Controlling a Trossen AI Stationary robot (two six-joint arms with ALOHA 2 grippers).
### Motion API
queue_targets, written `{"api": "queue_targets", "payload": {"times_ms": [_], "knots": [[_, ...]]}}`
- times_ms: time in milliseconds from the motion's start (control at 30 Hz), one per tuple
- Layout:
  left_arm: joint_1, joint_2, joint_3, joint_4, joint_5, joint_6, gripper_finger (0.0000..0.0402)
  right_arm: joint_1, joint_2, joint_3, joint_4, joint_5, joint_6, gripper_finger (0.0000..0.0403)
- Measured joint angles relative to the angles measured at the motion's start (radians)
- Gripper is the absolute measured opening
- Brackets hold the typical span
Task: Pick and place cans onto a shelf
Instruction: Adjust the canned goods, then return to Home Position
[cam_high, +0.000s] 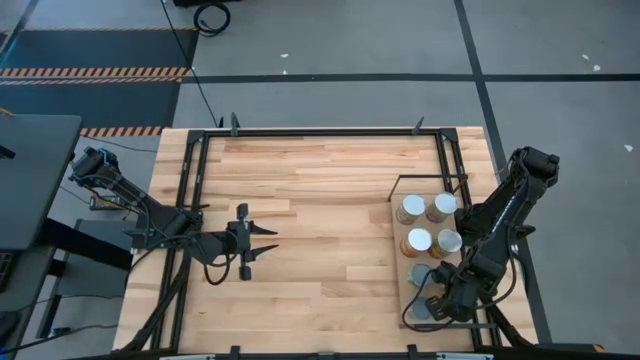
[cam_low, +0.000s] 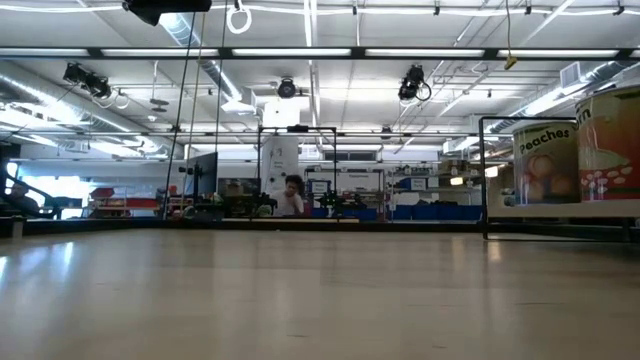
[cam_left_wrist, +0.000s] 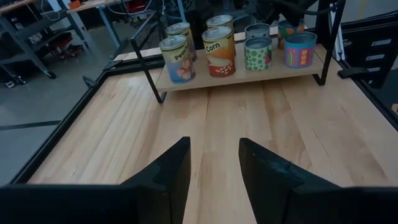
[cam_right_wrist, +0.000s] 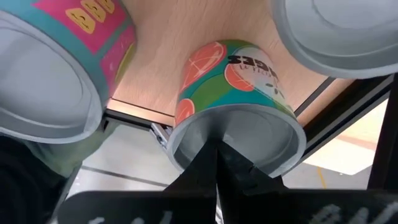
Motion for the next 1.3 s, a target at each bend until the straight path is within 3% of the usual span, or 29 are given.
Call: {"api": "queue_targets", "payload": {"times_ms": [500, 667, 833, 1100, 1300], "knots": [[0.000, 0.000, 0.000, -0.011, 0.000, 0.050, 0.0142, 0.000, -0.029, -0.002, -0.013, 0.030, 0.010, 0.0002], [0.032, 0.000, 0.000, -0.081, 0.006, 0.051, 0.0142, -0.001, -0.068, 0.006, -0.019, 0.027, 0.010, 0.0002], [0.090, 0.000, 0.000, -0.097, 0.090, 0.056, 0.0142, -0.013, -0.125, 0.018, -0.015, 0.065, -0.016, 0.0002], [0.195, 0.000, -0.019, -0.023, 0.209, 0.097, 0.0142, -0.107, -0.237, 0.146, -0.109, 0.364, -0.374, 0.0001], [0.333, 0.000, -0.140, 0.236, 0.407, 0.128, 0.0142, -0.305, -0.317, 0.157, -0.046, 0.543, -0.882, 0.0001]]}}
